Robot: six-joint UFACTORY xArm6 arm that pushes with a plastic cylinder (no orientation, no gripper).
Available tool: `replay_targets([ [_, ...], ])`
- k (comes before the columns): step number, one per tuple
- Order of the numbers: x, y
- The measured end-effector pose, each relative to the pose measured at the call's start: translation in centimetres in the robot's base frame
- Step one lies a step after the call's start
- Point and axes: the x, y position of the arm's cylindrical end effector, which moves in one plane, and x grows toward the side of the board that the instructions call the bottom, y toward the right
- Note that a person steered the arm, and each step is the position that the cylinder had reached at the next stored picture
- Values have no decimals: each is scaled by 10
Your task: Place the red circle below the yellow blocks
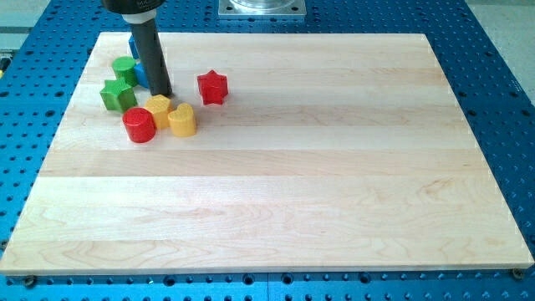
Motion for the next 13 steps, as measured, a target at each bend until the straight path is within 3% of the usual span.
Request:
replay_targets([
  [2,-5,110],
  [3,-38,95],
  [4,-56,36],
  [5,-32,0],
  [7,42,-17],
  [9,79,-28],
  [11,86,-62],
  [13,133,-80],
])
